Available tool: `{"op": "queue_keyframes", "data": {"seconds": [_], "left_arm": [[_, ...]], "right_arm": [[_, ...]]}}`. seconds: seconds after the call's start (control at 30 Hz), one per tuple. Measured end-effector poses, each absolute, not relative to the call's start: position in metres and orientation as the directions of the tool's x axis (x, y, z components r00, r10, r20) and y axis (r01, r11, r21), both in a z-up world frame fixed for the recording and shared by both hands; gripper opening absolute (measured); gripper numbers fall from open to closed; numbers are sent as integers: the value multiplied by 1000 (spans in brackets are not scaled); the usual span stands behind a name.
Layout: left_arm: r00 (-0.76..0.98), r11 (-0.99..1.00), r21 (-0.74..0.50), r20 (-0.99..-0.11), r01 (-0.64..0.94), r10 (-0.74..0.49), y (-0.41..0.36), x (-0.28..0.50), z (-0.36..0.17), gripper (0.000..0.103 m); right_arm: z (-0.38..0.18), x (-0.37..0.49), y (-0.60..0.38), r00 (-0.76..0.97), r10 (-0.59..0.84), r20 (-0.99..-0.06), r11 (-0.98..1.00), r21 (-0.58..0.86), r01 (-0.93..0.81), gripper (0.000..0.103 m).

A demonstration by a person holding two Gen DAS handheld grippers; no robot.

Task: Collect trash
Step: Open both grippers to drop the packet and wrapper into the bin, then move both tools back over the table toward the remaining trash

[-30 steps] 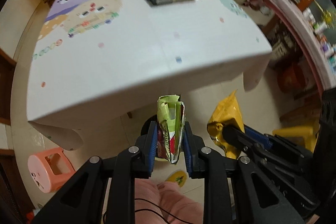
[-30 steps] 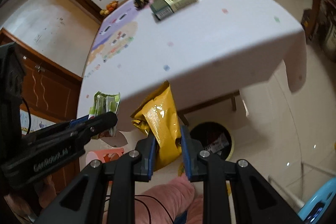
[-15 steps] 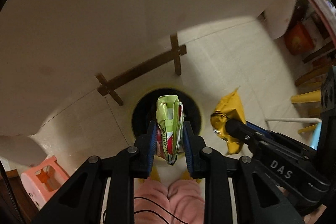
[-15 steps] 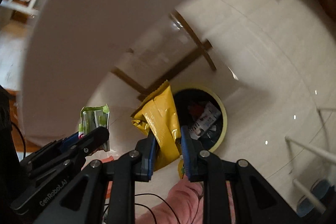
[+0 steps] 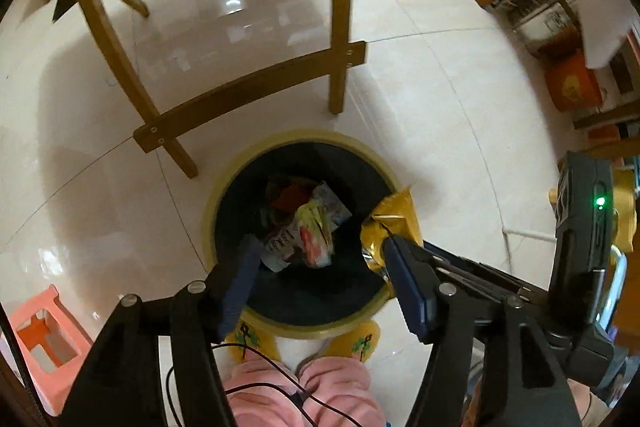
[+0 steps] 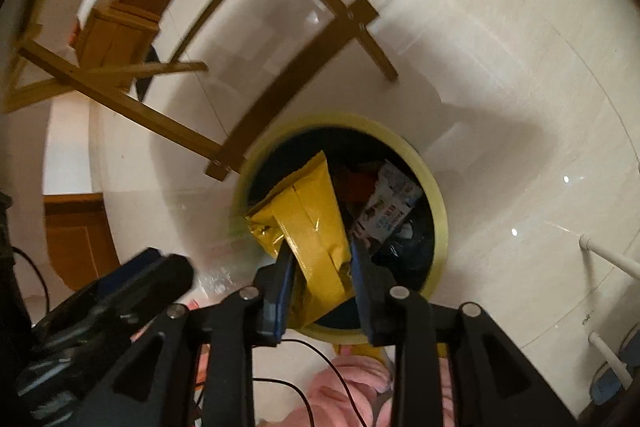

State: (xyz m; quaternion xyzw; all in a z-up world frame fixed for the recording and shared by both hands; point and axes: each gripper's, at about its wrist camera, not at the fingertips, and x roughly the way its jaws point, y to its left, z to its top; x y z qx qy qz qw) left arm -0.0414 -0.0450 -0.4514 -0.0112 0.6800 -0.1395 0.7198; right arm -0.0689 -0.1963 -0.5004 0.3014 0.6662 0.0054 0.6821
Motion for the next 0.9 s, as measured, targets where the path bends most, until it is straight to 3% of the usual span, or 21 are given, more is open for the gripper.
{"op": "queue_keyframes", "data": {"seconds": [0.07, 0.13, 0.3, 0.63, 0.9], "left_arm": [[25, 965, -196, -979, 177, -203, -42, -37, -459, 64], [19, 967, -190, -980, 169, -196, -39, -36, -463, 64], [14, 973, -146, -988, 181, -151, -36, -41, -472, 65], [-38, 977, -124, -992, 175, -119, -28, -63, -466, 65], [8, 963, -120, -992, 242, -126, -36, -88, -390, 65]], "right_arm": [[-509, -67, -195, 92, 419, -903, 820, 420, 389, 38], [-515, -66, -193, 79, 427, -901, 822, 423, 381, 54], [-514, -62, -189, 92, 403, -911, 848, 409, 338, 63], [-501, -68, -186, 134, 375, -917, 860, 398, 320, 68], [-434, -80, -184, 187, 349, -918, 872, 391, 295, 67]]}}
